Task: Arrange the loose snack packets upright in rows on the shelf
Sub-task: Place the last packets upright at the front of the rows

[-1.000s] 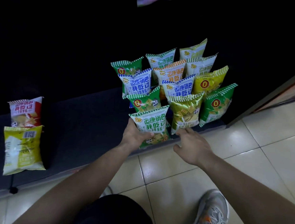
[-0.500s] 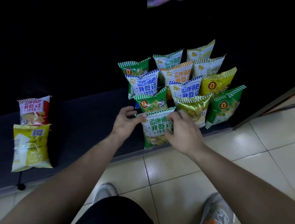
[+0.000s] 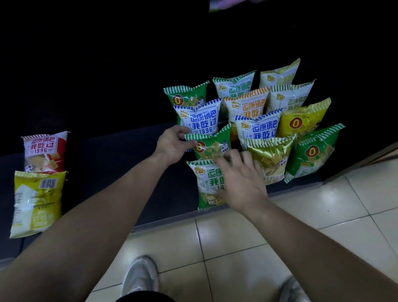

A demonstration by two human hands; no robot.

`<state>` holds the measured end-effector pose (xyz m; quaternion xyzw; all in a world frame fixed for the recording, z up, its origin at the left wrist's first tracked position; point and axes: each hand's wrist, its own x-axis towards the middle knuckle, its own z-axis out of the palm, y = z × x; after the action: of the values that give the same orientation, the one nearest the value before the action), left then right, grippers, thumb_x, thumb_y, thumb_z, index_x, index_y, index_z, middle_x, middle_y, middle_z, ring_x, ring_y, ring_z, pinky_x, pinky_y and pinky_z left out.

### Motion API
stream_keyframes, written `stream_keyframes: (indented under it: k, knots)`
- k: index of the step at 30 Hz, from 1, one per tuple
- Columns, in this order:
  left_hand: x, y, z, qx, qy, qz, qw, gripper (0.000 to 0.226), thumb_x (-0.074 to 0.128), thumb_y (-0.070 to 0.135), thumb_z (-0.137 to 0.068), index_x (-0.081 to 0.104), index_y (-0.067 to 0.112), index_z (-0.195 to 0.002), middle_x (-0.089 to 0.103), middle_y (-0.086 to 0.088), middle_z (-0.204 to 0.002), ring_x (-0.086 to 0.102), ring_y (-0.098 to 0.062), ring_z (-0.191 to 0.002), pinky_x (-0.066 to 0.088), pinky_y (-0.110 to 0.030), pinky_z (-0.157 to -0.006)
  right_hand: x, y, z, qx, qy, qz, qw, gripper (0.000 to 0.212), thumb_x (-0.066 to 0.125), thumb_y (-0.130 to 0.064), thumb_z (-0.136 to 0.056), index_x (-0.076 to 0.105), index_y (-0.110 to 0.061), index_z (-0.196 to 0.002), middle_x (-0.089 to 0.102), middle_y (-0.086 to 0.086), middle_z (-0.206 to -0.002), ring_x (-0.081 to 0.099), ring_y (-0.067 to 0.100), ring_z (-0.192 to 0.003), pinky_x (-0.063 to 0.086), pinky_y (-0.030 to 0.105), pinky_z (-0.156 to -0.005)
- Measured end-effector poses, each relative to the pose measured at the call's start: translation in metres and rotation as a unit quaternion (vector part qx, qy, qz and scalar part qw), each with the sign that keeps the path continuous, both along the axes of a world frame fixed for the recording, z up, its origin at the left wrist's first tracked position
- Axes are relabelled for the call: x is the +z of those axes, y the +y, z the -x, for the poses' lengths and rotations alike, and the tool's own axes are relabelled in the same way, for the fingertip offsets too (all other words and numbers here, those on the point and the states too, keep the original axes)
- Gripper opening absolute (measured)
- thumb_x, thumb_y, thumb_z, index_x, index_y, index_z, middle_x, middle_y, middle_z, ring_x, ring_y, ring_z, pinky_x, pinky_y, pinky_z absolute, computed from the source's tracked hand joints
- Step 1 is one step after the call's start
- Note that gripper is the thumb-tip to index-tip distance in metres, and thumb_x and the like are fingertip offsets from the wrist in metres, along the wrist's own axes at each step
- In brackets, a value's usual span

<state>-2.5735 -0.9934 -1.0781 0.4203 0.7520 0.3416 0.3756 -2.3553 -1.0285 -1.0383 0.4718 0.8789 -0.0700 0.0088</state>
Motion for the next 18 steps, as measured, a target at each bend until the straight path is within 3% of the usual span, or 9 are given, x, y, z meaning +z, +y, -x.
stream_keyframes:
  k: [4,8,13,18]
  knots:
    - [-0.001,0.005,0.005,0.012,0.003,-0.003,1.000,0.013,0.078,0.015,-0.084,0.072,0.026,-0.088,0.070,-0.003,-0.109,0.067,-0.019,-0.096,0.057,-0.039,-0.091,-0.003,-0.001,0.001,-0.006,-0.010,-0.008,1.000,0.081,0.080,-0.034,-0.074,0.039,-0.028,-0.144,0.040,0.005,-0.130,0.036,0.029,-0.117,0.036,0.043,-0.095]
    - [0.004,0.004,0.007,0.017,-0.020,-0.020,0.999,0.012,0.073,0.006,-0.087,0.070,0.015,-0.080,0.074,-0.004,-0.108,0.067,-0.009,-0.082,0.059,-0.025,-0.074,-0.008,0.000,0.005,-0.005,-0.022,-0.031,0.999,0.073,0.084,-0.024,-0.067,0.052,-0.028,-0.133,0.044,0.005,-0.120,0.039,0.029,-0.111,0.036,0.042,-0.090]
    - [0.016,0.001,0.013,-0.005,0.027,-0.065,0.997,0.017,0.076,0.013,-0.086,0.072,0.027,-0.077,0.070,0.010,-0.083,0.066,-0.011,-0.082,0.058,-0.036,-0.085,-0.009,0.004,0.011,0.006,-0.037,-0.035,0.999,0.073,0.082,-0.017,-0.068,0.048,-0.028,-0.132,0.046,0.003,-0.132,0.038,0.031,-0.122,0.034,0.043,-0.095]
    - [0.019,-0.005,0.012,-0.013,0.019,-0.073,0.997,0.016,0.075,0.011,-0.086,0.072,0.024,-0.079,0.069,0.013,-0.084,0.065,-0.009,-0.083,0.057,-0.038,-0.090,-0.004,0.012,0.017,0.030,-0.043,-0.051,0.997,0.066,0.082,-0.018,-0.070,0.050,-0.026,-0.127,0.054,0.000,-0.125,0.043,0.029,-0.116,0.034,0.042,-0.089]
